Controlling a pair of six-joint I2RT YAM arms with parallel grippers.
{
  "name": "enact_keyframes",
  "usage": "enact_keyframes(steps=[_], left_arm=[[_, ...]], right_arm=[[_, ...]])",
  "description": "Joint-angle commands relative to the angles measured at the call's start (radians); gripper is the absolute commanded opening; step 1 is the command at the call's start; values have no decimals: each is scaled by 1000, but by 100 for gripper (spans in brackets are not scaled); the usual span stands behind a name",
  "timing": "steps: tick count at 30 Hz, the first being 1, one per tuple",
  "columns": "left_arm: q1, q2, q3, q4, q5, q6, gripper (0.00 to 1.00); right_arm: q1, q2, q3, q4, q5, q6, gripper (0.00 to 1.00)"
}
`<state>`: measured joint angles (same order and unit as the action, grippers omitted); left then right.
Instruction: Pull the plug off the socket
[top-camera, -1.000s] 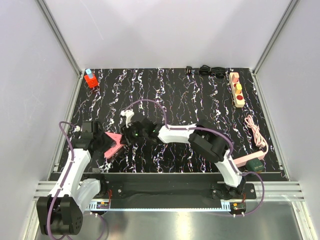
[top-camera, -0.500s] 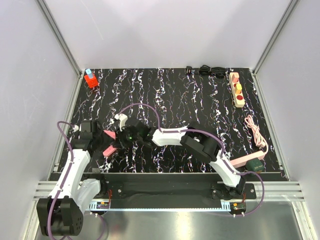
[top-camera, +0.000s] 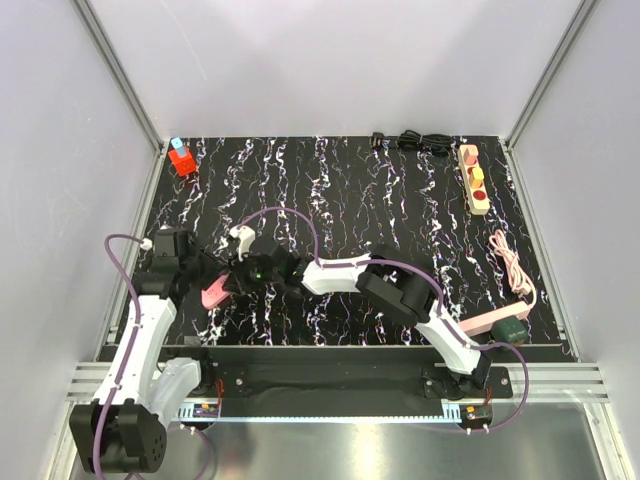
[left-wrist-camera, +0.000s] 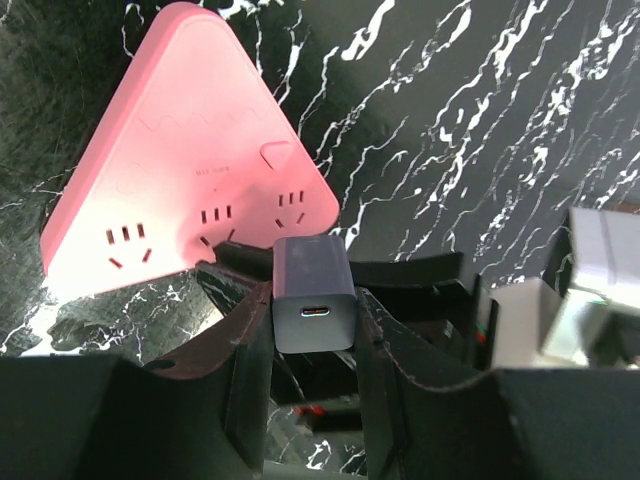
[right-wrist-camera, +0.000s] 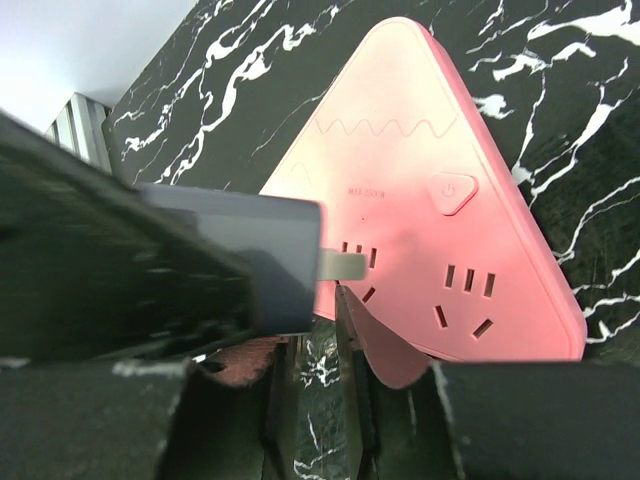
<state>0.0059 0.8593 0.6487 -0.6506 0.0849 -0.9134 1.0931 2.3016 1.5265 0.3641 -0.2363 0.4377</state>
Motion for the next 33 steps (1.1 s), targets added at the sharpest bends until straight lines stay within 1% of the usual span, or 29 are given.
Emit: enact_keyframes(steps=[1, 5, 6, 8, 9, 10, 12, 13, 15, 16, 17, 18, 19, 20, 21, 22, 23, 24, 25, 26, 27, 28, 29, 30, 31, 33], left_arm=[[-6, -35, 72, -20, 36, 11, 0], [-6, -80, 114, -111, -37, 85, 0], [-7, -101, 129, -122, -49, 102, 0], [-6, -123, 150, -151, -60, 152, 0], [-6, -144, 158, -165, -63, 163, 0], [-7, -157, 167, -175, -60, 179, 0], [-7, -189, 190, -184, -50, 231, 0], [-7, -198, 196, -187, -39, 248, 0], [-7, -212, 201, -192, -25, 275, 0], [-7, -212, 197, -187, -2, 274, 0], [-7, -215, 169, -164, 15, 266, 0], [-6, -215, 151, -140, 39, 257, 0], [-17, -212, 128, -74, 86, 233, 0], [-27, -204, 82, -34, 107, 214, 0], [-46, -195, 60, 7, 122, 196, 0], [-96, -180, 43, 91, 127, 161, 0], [-133, -130, 29, 130, 119, 145, 0], [-176, -94, 32, 164, 104, 133, 0], [-273, -54, 43, 219, 54, 120, 0], [-323, 42, 86, 241, 32, 119, 0], [-367, 94, 116, 261, 0, 119, 0], [-435, 148, 146, 300, -7, 120, 0], [-460, 252, 207, 319, -5, 122, 0], [-480, 301, 238, 339, 1, 122, 0], [-504, 396, 293, 379, 6, 126, 0], [-524, 486, 345, 411, 12, 130, 0]], right_arm=[[-2, 102, -23, -208, 104, -60, 27], [-2, 47, -26, -202, 86, -73, 30], [-2, 29, -16, -205, 86, -98, 31], [-2, -27, 24, -256, 136, -137, 33], [-1, -45, 62, -328, 158, -170, 34], [-2, -95, 67, -352, 175, -178, 36], [-2, -155, 34, -393, 201, -185, 38], [-4, -221, 12, -399, 204, -186, 39], [-4, -296, -61, -436, 232, -169, 41], [-9, -365, -86, -459, 273, -159, 42], [-10, -402, -112, -506, 313, -142, 43], [-13, -472, -167, -536, 331, -131, 43], [-19, -510, -195, -560, 371, -116, 44], [-24, -546, -259, -614, 390, -87, 45], [-30, -618, -291, -637, 405, -71, 45], [-38, -657, -325, -663, 431, -51, 46], [-57, -695, -359, -706, 437, -10, 46], [-70, -770, -424, -727, 436, 8, 47], [-81, -809, -455, -749, 430, 24, 47], [-105, -847, -486, -784, 428, 51, 47], [-116, -914, -540, -803, 427, 64, 48], [-124, -950, -563, -820, 427, 73, 48], [-136, -982, -607, -850, 428, 94, 48], [-139, -1048, -630, -863, 434, 110, 48], [-145, -1079, -650, -888, 445, 142, 49], [-163, -1157, -687, -928, 463, 186, 56]])
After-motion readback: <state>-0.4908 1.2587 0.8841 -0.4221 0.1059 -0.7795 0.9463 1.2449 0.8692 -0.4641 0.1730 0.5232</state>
